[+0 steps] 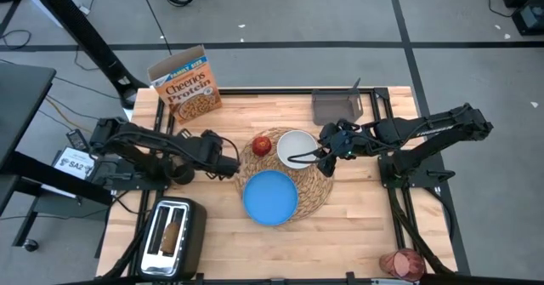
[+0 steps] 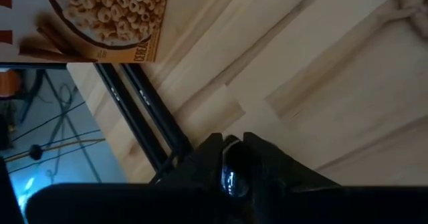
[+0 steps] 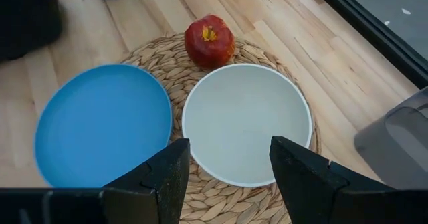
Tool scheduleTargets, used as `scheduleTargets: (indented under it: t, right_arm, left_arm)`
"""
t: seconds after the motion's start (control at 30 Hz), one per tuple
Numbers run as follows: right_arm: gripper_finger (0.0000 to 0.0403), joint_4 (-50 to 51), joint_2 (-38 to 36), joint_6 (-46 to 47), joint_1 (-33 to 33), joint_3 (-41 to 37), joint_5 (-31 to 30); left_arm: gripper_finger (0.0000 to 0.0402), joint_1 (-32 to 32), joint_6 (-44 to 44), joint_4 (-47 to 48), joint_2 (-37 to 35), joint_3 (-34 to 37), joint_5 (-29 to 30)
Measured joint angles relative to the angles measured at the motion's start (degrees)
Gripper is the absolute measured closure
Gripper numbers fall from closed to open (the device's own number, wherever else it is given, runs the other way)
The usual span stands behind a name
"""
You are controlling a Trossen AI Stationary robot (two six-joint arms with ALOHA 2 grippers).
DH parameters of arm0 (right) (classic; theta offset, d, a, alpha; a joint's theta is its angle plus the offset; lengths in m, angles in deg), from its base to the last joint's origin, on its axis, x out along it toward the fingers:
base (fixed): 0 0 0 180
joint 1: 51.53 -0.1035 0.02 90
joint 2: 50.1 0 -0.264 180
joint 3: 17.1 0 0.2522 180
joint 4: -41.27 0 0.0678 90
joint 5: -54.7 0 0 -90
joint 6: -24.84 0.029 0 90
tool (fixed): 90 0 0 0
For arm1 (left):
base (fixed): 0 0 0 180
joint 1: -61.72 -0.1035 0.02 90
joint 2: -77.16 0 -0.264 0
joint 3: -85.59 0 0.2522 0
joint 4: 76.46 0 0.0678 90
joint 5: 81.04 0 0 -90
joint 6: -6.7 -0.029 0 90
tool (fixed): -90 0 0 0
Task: Arrange a breakfast setting
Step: Put the black spoon on the brown placemat beside the white bowl
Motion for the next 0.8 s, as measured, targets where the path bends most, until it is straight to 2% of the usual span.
scheduleTargets:
  t: [0.2, 0.53, 0.63, 0.8]
  right_arm:
    - [0.0189, 0.1, 0.0, -0.1, 0.0, 0.0, 0.0]
    - [0.0189, 0.0, 0.0, -0.1, 0.0, 0.0, 0.0]
    - [0.0189, 0.0, 0.0, 0.1, 0.0, 0.0, 0.0]
    - [0.0189, 0.0, 0.0, 1.7, 0.0, 0.0, 0.1]
  left_arm:
    - [0.0342, 0.3, 0.0, 0.1, -3.8, 0.0, 0.3]
    - [0.0396, 0.4, -1.5, 0.0, -5.8, 0.0, 0.4]
    - [0.0393, 0.4, -1.5, 0.1, -5.8, 0.0, 0.4]
    - [0.0365, 2.2, -1.5, 0.1, -8.2, 0.0, 0.3]
